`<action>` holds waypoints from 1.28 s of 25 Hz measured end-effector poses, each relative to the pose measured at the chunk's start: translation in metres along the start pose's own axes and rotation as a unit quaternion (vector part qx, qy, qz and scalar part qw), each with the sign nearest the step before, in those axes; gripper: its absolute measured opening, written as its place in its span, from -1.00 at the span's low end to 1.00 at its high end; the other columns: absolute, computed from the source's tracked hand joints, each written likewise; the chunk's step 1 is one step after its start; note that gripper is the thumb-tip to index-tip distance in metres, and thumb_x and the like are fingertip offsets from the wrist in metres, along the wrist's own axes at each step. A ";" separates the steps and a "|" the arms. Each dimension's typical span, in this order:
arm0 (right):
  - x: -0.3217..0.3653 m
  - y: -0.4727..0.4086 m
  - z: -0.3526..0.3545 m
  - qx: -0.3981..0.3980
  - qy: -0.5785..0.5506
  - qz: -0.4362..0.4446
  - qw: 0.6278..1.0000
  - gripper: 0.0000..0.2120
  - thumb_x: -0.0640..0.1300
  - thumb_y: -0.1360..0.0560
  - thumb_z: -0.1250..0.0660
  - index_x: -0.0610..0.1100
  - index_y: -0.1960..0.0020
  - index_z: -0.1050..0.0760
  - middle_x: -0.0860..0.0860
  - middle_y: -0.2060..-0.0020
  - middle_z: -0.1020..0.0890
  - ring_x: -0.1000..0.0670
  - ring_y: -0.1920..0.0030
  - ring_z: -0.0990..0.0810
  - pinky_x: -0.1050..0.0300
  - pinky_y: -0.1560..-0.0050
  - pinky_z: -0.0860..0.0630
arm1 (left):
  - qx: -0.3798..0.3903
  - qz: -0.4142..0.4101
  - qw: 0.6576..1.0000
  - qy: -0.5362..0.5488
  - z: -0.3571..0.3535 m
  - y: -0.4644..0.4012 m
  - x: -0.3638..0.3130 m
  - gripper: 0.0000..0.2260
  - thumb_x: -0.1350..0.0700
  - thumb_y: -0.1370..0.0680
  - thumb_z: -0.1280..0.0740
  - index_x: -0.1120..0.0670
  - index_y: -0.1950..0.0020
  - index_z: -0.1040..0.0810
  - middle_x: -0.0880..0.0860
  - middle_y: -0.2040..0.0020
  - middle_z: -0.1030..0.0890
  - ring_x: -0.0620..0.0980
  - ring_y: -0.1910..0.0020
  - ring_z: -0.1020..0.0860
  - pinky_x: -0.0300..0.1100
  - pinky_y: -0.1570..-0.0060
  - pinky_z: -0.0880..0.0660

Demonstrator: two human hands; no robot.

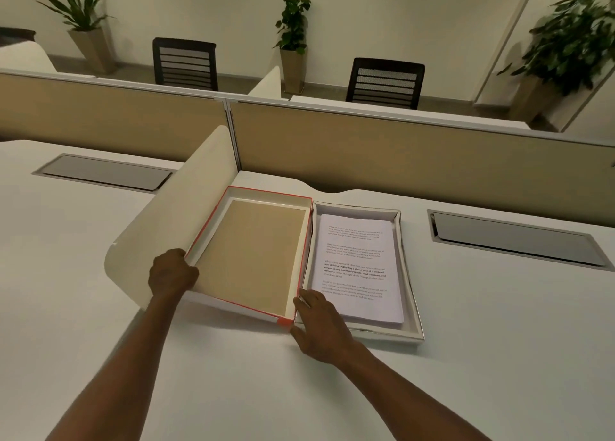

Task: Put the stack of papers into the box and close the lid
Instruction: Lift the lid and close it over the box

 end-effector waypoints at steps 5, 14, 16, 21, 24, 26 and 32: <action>-0.002 0.002 0.023 -0.102 -0.172 -0.054 0.978 -0.46 0.05 -0.53 -0.35 -0.01 -0.48 -0.36 0.03 -0.45 -0.44 0.01 -0.45 -0.38 0.13 -0.44 -0.32 | -0.066 -0.084 0.980 0.167 0.031 0.014 -0.012 -0.66 0.23 -0.50 -0.30 0.12 -0.25 -0.66 0.18 -0.17 -0.66 0.24 -0.15 -0.61 0.05 -0.22 -0.50; 0.013 -0.027 0.111 -0.233 -0.341 -0.111 0.904 -0.64 -0.03 -0.51 -0.44 -0.06 -0.28 -0.54 0.01 -0.16 -0.65 0.07 -0.05 -0.64 0.21 0.05 -0.63 | -0.114 -0.244 0.933 0.240 0.063 0.085 -0.078 -0.71 0.26 -0.50 -0.42 0.09 -0.20 -0.69 0.11 -0.10 -0.63 0.08 -0.01 -0.63 -0.04 -0.12 -0.57; 0.017 -0.034 0.132 -0.229 -0.400 -0.136 0.877 -0.66 0.01 -0.52 -0.43 -0.04 -0.27 -0.56 0.02 -0.11 -0.68 0.07 0.00 -0.66 0.17 0.04 -0.65 | -0.117 -0.280 0.925 0.230 0.063 0.108 -0.104 -0.72 0.25 -0.46 -0.44 0.12 -0.17 -0.71 0.12 -0.07 -0.63 0.10 0.01 -0.63 -0.11 -0.09 -0.54; 0.018 -0.041 0.162 -0.178 -0.583 -0.157 0.777 -0.69 0.02 -0.57 -0.36 -0.09 -0.26 -0.54 -0.10 -0.04 -0.72 -0.07 0.05 -0.74 -0.04 0.04 -0.70 | -0.066 -0.333 0.921 0.190 0.034 0.171 -0.159 -0.64 0.13 -0.45 -0.50 0.15 -0.23 -0.66 0.11 -0.18 -0.59 0.08 -0.06 -0.63 -0.23 -0.02 -0.54; 0.010 -0.034 0.168 -0.173 -0.633 -0.168 0.735 -0.66 0.02 -0.59 -0.33 -0.12 -0.29 -0.53 -0.06 -0.15 -0.69 -0.12 -0.07 -0.70 0.00 0.02 -0.69 | -0.027 -0.370 0.910 0.184 0.010 0.203 -0.182 -0.57 0.07 -0.46 -0.51 0.14 -0.30 -0.60 0.12 -0.26 -0.56 0.11 -0.14 -0.62 -0.09 -0.14 -0.63; -0.001 -0.027 0.169 -0.182 -0.640 -0.185 0.723 -0.65 -0.02 -0.59 -0.34 -0.14 -0.32 -0.51 -0.06 -0.22 -0.65 -0.16 -0.16 -0.66 -0.13 -0.13 -0.65 | -0.009 -0.373 0.909 0.187 -0.004 0.218 -0.192 -0.51 0.01 -0.47 -0.50 0.12 -0.36 -0.56 0.13 -0.32 -0.55 0.12 -0.21 -0.59 -0.01 -0.22 -0.61; -0.032 -0.013 0.177 -0.195 -0.629 -0.234 0.715 -0.66 -0.04 -0.59 -0.34 -0.10 -0.33 -0.48 -0.07 -0.21 -0.64 -0.15 -0.09 -0.67 -0.08 -0.05 -0.68 | 0.074 -0.373 0.876 0.296 -0.021 0.216 -0.194 -0.35 -0.20 -0.40 -0.46 0.00 -0.44 -0.47 -0.05 -0.36 -0.50 -0.13 -0.23 -0.48 -0.46 -0.17 -0.39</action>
Point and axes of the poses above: each hand's wrist, its own y-axis away from the middle knuckle, its own z-axis out of the back of the hand, x = y × z, the point moved 4 cm from there along -y, towards the middle knuckle
